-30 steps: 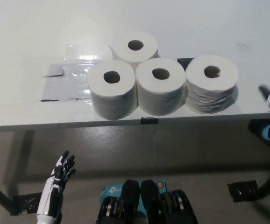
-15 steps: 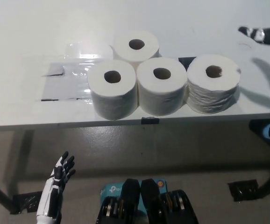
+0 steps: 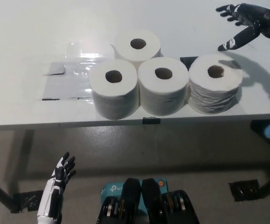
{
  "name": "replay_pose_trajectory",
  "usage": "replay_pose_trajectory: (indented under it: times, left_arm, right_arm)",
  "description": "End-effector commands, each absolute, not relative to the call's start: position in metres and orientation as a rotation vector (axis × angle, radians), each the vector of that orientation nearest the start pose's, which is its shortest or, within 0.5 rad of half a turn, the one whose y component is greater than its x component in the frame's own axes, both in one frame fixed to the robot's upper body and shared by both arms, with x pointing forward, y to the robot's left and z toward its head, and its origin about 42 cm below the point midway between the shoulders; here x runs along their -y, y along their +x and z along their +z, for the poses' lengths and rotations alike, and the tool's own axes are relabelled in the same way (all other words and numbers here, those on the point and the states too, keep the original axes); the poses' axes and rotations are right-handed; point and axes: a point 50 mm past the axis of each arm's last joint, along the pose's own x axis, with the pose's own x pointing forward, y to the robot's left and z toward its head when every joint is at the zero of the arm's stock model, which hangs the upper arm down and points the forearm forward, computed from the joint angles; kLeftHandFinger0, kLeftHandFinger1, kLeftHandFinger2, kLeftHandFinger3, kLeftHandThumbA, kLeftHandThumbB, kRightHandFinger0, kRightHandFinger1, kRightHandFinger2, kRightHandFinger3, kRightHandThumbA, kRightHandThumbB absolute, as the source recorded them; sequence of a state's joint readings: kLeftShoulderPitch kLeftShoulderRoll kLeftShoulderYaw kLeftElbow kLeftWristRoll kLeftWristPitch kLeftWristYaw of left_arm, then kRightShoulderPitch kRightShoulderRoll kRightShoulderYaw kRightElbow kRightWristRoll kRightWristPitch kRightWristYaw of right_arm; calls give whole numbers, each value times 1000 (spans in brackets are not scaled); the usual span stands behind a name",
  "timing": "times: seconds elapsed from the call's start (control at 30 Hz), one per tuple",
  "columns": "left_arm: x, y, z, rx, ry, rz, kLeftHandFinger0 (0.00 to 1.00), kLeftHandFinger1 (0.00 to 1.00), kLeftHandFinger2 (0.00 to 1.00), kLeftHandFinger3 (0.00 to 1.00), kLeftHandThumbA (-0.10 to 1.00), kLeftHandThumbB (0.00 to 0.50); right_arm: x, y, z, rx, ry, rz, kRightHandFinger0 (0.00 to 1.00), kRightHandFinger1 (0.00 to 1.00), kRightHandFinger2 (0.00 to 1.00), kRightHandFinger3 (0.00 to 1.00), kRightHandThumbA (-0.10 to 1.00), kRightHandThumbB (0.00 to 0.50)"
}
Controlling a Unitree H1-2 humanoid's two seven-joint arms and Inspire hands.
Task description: A few rolls of toilet paper are kept infront of the robot and the robot uses its right hand to lift one of the rolls and and places it on top of the other rolls to stack it.
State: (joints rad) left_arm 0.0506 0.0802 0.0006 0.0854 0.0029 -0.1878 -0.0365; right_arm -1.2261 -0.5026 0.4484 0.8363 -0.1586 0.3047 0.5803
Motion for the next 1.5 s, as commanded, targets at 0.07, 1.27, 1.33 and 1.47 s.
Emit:
replay_pose_trajectory:
  times: [0.07,1.27,1.33,1.47]
  left_arm:
    - [-237,267,82,129,107,-48,1000,1000,1000,1000,1000,154]
    - [-236,263,83,138,128,-56,1000,1000,1000,1000,1000,168]
    - [-237,262,83,137,136,-55,1000,1000,1000,1000,1000,169]
    - [-236,261,83,136,142,-57,1000,1000,1000,1000,1000,174]
  right_arm:
    - [260,579,479,-295,-1029,570,1000,1000,1000,1000,858,345]
    - [228,594,432,-360,-1126,616,1000,1000,1000,1000,1000,340]
    - [227,595,431,-351,-1130,606,1000,1000,1000,1000,1000,336]
    - [229,595,428,-325,-1123,607,1000,1000,1000,1000,1000,333]
